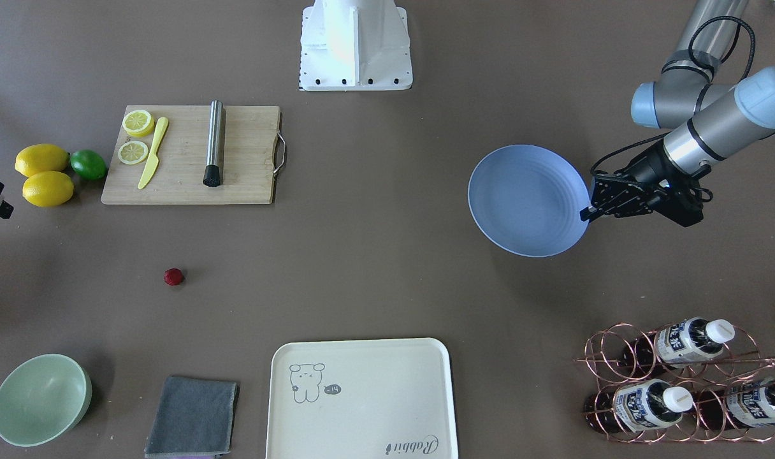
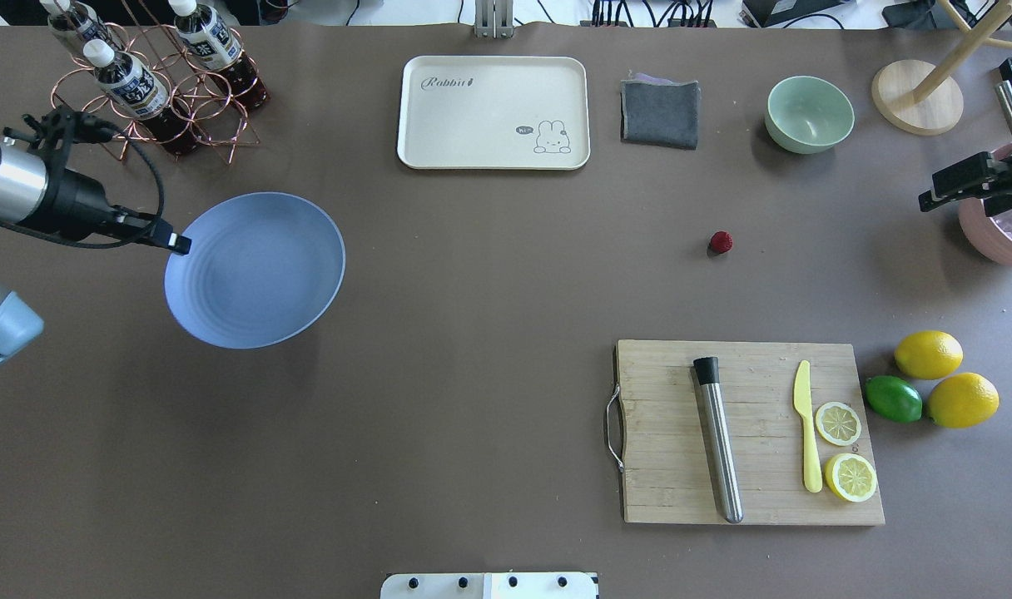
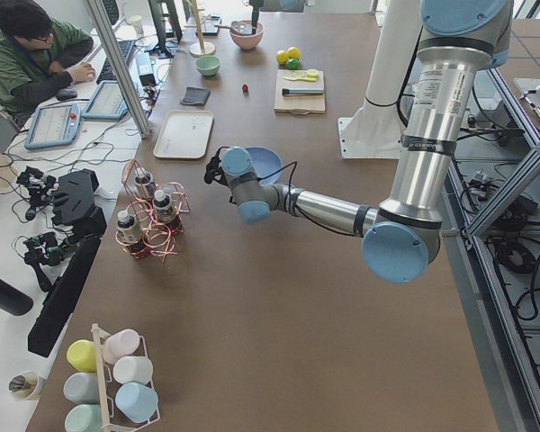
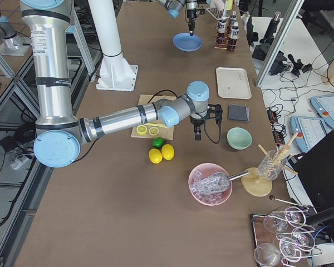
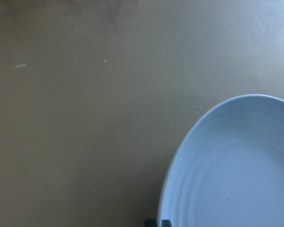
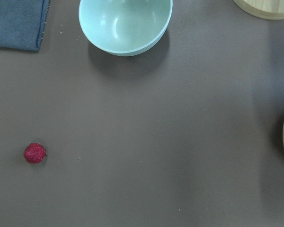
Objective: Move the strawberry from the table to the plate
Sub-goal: 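Push the blue plate inward with the left gripper while the right gripper approaches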
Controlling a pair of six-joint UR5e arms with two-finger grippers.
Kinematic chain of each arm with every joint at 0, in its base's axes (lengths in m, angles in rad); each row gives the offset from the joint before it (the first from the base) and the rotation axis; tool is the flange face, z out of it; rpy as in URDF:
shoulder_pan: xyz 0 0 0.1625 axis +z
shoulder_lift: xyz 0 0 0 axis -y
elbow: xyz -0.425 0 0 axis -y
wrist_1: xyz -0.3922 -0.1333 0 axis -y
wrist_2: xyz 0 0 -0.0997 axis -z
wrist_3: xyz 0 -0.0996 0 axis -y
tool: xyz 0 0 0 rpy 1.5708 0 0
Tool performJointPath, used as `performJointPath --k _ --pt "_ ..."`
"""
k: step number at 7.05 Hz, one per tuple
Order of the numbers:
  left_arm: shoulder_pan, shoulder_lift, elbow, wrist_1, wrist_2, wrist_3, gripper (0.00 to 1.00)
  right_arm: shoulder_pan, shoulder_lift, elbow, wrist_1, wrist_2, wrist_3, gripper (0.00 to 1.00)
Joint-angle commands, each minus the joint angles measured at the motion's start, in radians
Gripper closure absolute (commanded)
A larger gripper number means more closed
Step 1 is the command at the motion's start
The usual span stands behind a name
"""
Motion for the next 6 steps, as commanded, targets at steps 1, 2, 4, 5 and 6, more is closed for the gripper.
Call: performJointPath --k 1,2,4,5,6 --pt "0.118 -0.111 -0.115 0.167 0.125 -0.145 1.0 -0.107 0.051 -0.002 -0.002 -0.077 0.094 0.0" --pt "0.2 -0.16 -0.161 0.262 0.199 -0.199 1.0 -0.161 0.074 -0.006 -0.002 -0.121 0.128 0.0" --pt "0.323 -0.238 -0.166 0.334 0.334 -0.254 1.0 -0.264 0.153 -0.056 -0.006 -0.199 0.209 0.0" --pt "0.4 -0.245 -0.163 0.334 0.428 -0.256 1.0 -0.299 0.222 -0.104 -0.012 -0.232 0.254 0.0" --pt "0.449 -0.258 -0.156 0.335 0.489 -0.258 1.0 -0.33 0.256 -0.154 -0.005 -0.235 0.286 0.0"
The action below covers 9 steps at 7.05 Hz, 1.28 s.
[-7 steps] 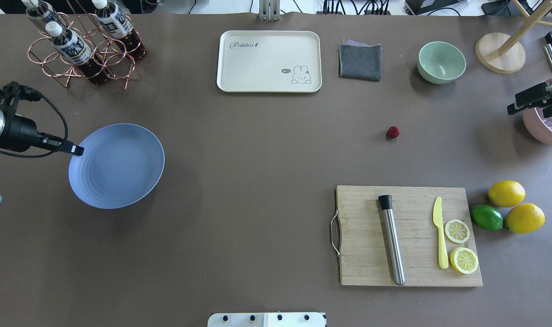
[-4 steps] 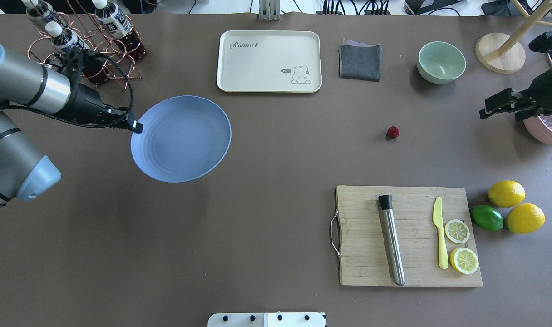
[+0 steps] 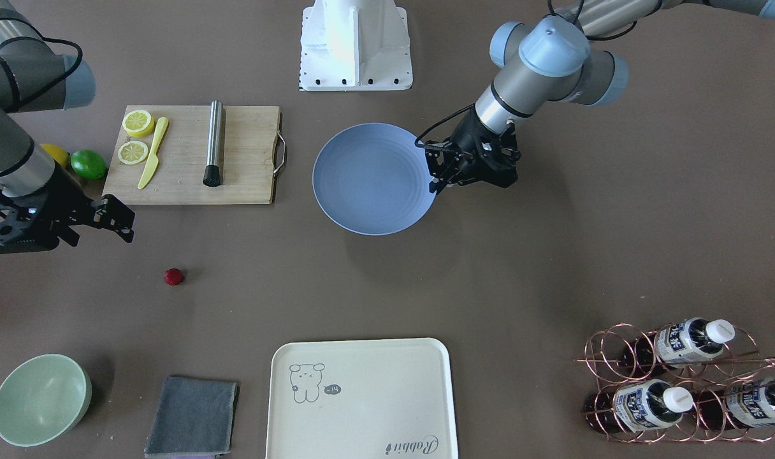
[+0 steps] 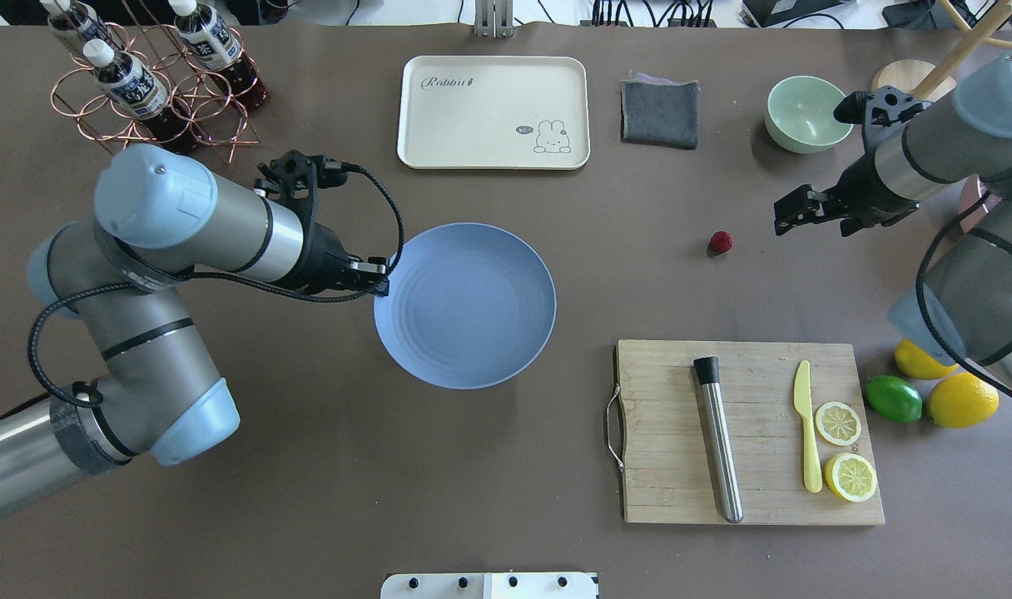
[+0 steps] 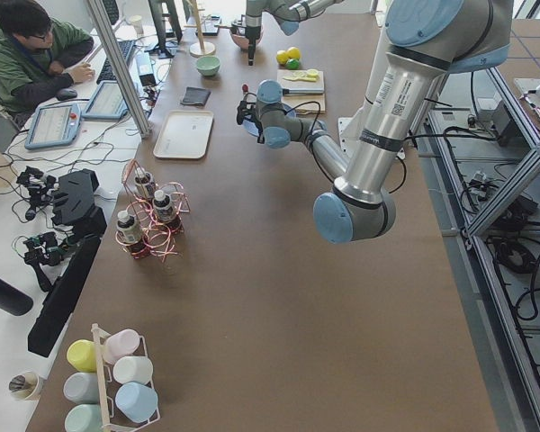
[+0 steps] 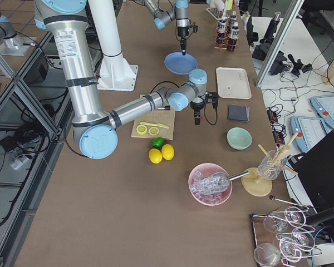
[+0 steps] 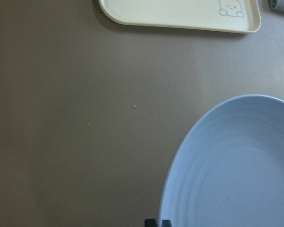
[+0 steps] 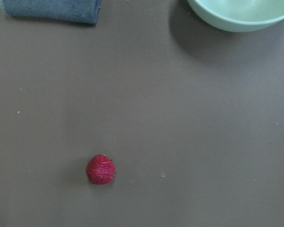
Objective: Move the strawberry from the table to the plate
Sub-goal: 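Close the right gripper on the red strawberry while the left holds the plate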
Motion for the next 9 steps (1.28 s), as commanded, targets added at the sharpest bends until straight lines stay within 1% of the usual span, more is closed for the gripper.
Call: performJointPath --k 1,2,3,4,6,7,8,9 --pt "0.08 -0.018 0.009 0.007 0.105 -0.005 1.0 -0.064 0.075 -0.096 0.009 -0.043 0.064 0.0" --pt "0.09 -0.017 0.026 0.005 0.111 -0.005 1.0 -0.078 0.078 -0.105 0.009 -0.055 0.067 0.0" --pt "0.135 -0.017 0.049 -0.001 0.178 -0.005 1.0 -0.087 0.082 -0.116 0.009 -0.056 0.067 0.0" --pt "0.169 -0.017 0.063 -0.007 0.211 -0.005 1.0 -0.089 0.084 -0.119 0.009 -0.056 0.067 0.0" --pt "0.202 -0.006 0.061 -0.009 0.24 -0.007 1.0 -0.089 0.096 -0.122 0.007 -0.056 0.067 0.0" --pt "0.208 -0.006 0.06 -0.009 0.24 -0.007 1.0 -0.089 0.116 -0.143 0.007 -0.056 0.076 0.0" --pt "0.208 -0.004 0.058 -0.009 0.24 -0.007 1.0 -0.087 0.16 -0.192 0.007 -0.056 0.087 0.0" --pt "0.208 -0.004 0.055 -0.009 0.24 -0.007 1.0 -0.087 0.176 -0.212 0.009 -0.059 0.096 0.0"
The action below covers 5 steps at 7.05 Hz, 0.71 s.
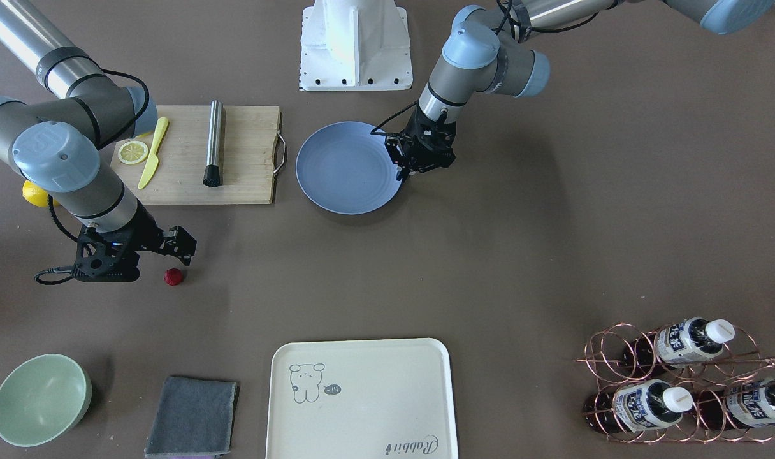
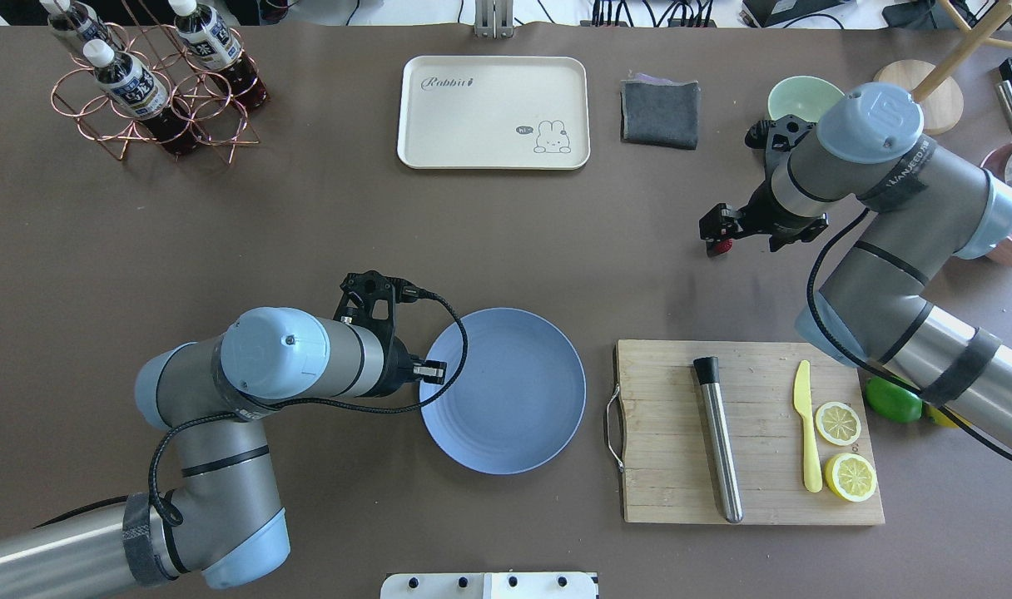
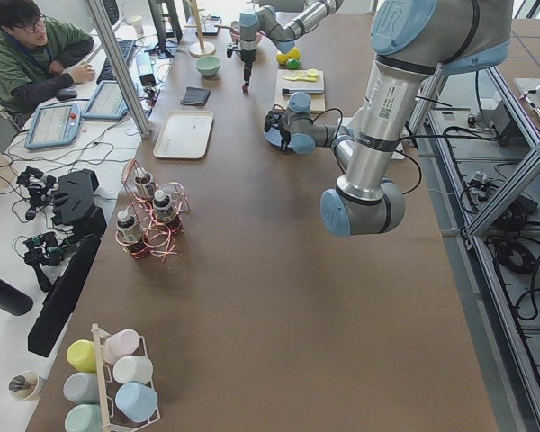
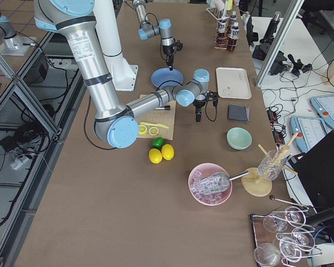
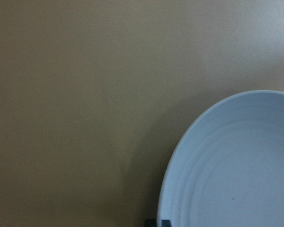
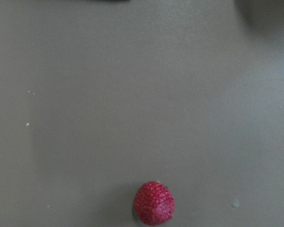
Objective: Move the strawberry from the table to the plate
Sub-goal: 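Close the right gripper on the red strawberry while the left holds the plate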
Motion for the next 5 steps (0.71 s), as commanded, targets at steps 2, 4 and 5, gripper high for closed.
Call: performJointPath --k 2,4,5 --pt "0.002 0.001 -0.006 0.0 0.001 0.0 1.0 0.001 0.035 -0.066 0.021 -0.012 0.012 0.0" --pt "0.002 0.004 -0.026 0.001 0.0 0.001 1.0 0.001 0.037 -0.086 0.023 -0.013 0.012 0.0" --pt "0.002 0.008 -0.029 0.0 -0.003 0.004 0.9 0.001 0.037 -0.086 0.023 -0.013 0.012 0.02"
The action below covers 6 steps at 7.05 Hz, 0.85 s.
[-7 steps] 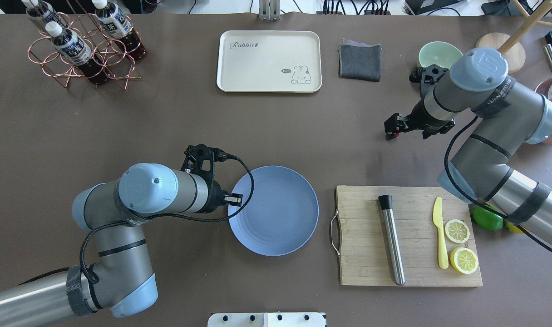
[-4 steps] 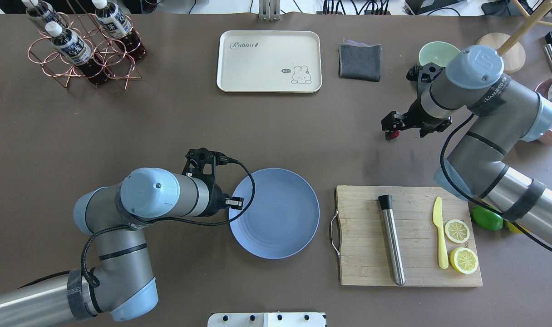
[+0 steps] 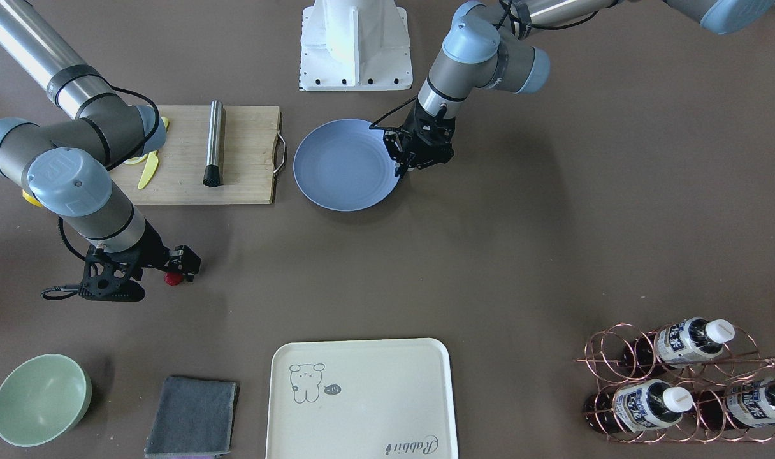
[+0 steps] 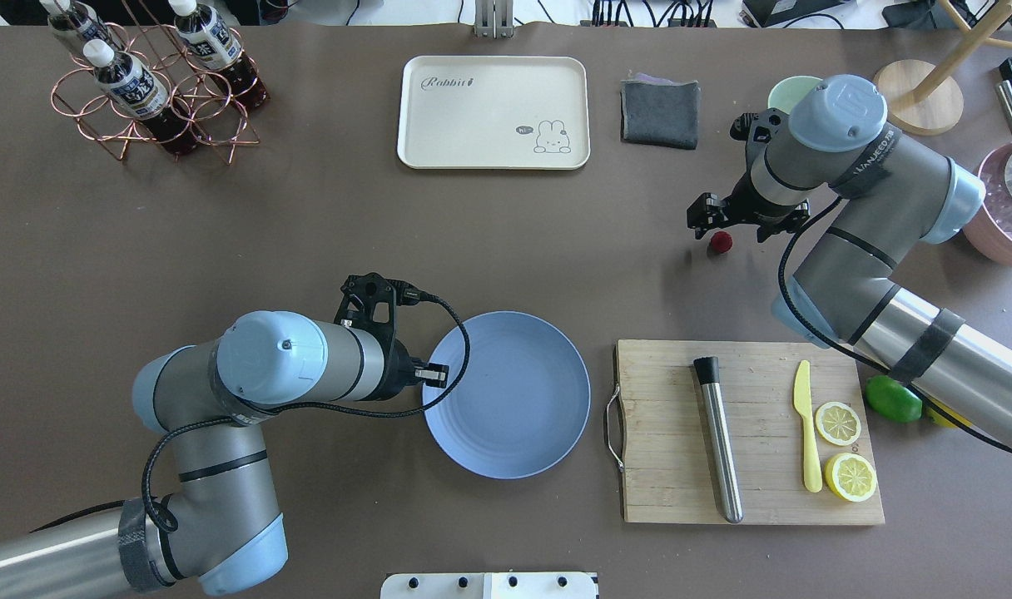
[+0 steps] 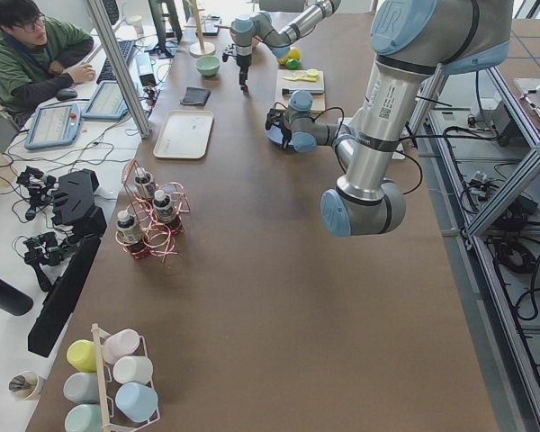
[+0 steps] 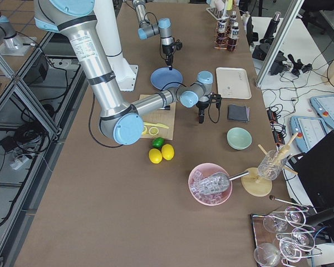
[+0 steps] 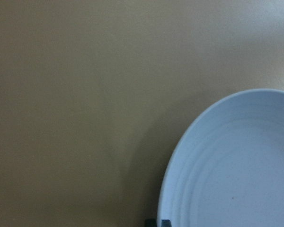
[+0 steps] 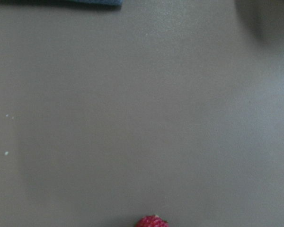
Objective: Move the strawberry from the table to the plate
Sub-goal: 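Close the right gripper on the red strawberry while the left holds the plate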
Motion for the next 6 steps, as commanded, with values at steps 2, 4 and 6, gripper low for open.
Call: performJointPath --k 2,4,6 --pt "0.002 0.067 0.0 -0.129 0.032 0.009 0.02 -0.005 0.001 -0.004 0.001 -0.001 0.023 0.2" --pt "0.002 0.081 0.0 -0.146 0.032 0.009 0.02 -0.011 0.002 -0.004 0.002 -0.001 0.038 0.91" --pt "-0.02 0.076 -0.038 -0.145 0.022 0.009 0.02 -0.02 0.004 0.005 0.002 -0.007 0.041 1.0"
